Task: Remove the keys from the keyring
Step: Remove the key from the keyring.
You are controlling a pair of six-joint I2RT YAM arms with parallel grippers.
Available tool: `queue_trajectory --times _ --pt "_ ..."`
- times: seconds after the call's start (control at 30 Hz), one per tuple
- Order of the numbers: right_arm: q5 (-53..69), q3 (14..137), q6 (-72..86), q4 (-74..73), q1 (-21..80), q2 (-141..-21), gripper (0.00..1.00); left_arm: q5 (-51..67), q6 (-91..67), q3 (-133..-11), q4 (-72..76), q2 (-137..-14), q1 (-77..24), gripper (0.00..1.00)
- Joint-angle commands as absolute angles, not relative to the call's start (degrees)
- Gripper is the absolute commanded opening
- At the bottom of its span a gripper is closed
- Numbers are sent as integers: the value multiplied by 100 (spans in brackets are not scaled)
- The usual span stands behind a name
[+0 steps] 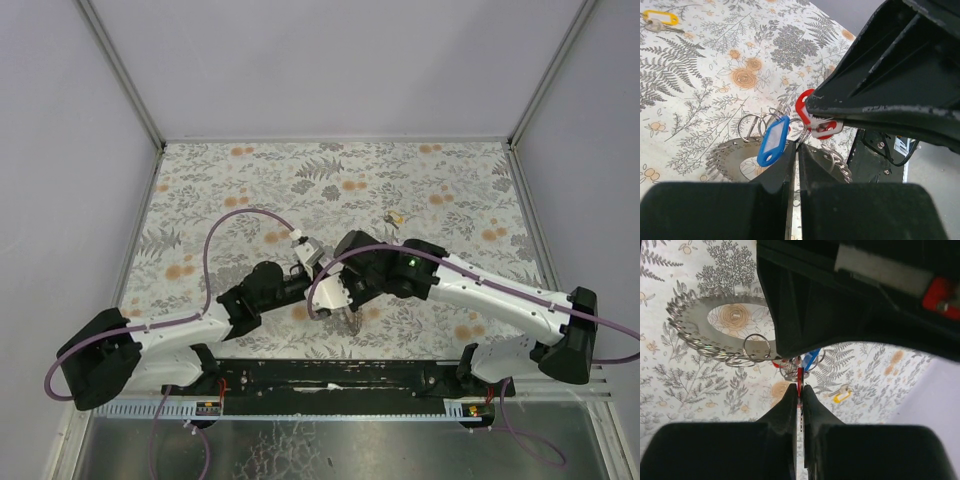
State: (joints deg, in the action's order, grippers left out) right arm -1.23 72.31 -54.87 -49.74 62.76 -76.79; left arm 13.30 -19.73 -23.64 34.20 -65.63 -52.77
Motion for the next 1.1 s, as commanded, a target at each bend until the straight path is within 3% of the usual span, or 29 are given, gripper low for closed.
queue_trajectory --times 0.0,0.6,0.73,1.07 --pt "-428 7622 -6011 -4789 6651 -7821 0 1482 -2026 -2422 4127 -6790 -5267 0" --pt "-1222 8075 -6128 -4780 7307 -8186 0 2034 -2496 -1952 6061 -7379 -5036 0" --pt "-1490 7991 -6191 -4648 7330 -8259 9 2128 -2557 -1835 6690 -7523 -5006 0" --pt "-1621 8025 -5995 -4740 7321 -8244 19 2516 -2333 -1491 7885 -7741 -4980 0"
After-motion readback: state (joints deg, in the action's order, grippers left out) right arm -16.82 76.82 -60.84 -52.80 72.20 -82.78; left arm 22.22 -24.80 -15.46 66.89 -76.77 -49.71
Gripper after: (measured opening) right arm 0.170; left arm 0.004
